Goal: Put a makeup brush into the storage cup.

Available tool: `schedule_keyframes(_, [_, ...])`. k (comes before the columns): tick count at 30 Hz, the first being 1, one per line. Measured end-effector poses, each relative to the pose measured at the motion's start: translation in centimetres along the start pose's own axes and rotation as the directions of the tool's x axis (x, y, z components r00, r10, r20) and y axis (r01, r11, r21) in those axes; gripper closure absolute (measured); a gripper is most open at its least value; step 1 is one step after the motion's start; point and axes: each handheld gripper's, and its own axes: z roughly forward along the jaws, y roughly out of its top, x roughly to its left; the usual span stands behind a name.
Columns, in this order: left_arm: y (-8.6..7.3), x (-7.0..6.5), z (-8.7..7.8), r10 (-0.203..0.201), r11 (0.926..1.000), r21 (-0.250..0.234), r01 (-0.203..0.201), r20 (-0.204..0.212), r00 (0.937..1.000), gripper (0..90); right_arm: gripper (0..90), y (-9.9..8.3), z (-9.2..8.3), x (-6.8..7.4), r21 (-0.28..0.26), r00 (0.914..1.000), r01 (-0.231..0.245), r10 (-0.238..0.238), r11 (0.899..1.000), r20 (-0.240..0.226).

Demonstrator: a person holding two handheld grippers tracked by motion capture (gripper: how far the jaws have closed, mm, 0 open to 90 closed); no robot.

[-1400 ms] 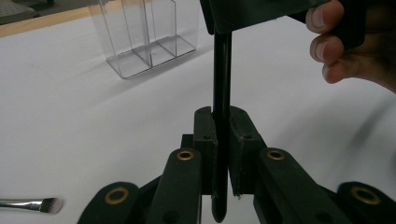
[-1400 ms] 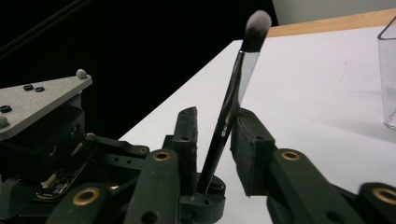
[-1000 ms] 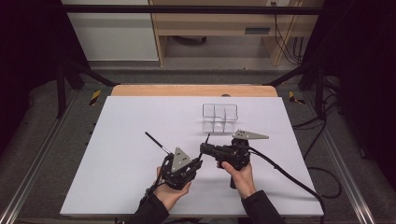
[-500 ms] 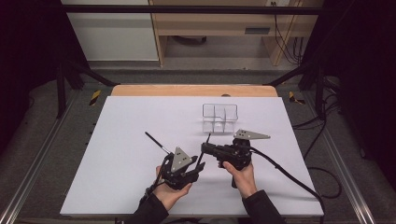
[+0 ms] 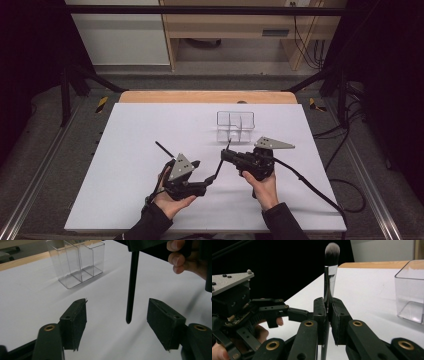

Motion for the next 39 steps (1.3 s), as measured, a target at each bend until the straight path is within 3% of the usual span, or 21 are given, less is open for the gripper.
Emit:
schedule_keyframes(15, [0.3,3.3,-2.9,-0.002,0.9973,-0.073,0.002,0.006,1.0000,15.2,83.1,0.6,-1.4,-0.8,-0.023,0.9985,0.025,-0.024,0.999,0.050])
schedule_keyframes(23, [0.2,5.6,-4.8,-0.020,0.9940,-0.108,0.013,-0.062,0.9979,12.6,83.2,0.9,-1.9,-0.9,-0.023,0.9960,0.048,-0.046,0.999,0.077])
schedule_keyframes(30, [-0.5,6.9,-5.9,-0.010,0.9956,-0.094,0.001,-0.105,0.9944,10.7,83.2,1.6,-2.5,-1.2,-0.045,0.9946,0.056,-0.052,0.997,0.090])
schedule_keyframes(35, [-1.2,7.5,-6.8,0.003,0.9959,-0.090,-0.014,-0.125,0.9922,9.7,83.2,2.8,-3.4,-1.6,-0.083,0.9956,0.031,-0.024,0.996,0.090])
schedule_keyframes(39, [-1.9,8.0,-7.5,0.007,0.9960,-0.087,-0.020,-0.148,0.9890,8.6,83.2,3.6,-3.6,-1.8,-0.092,0.9931,0.046,-0.035,0.995,0.112])
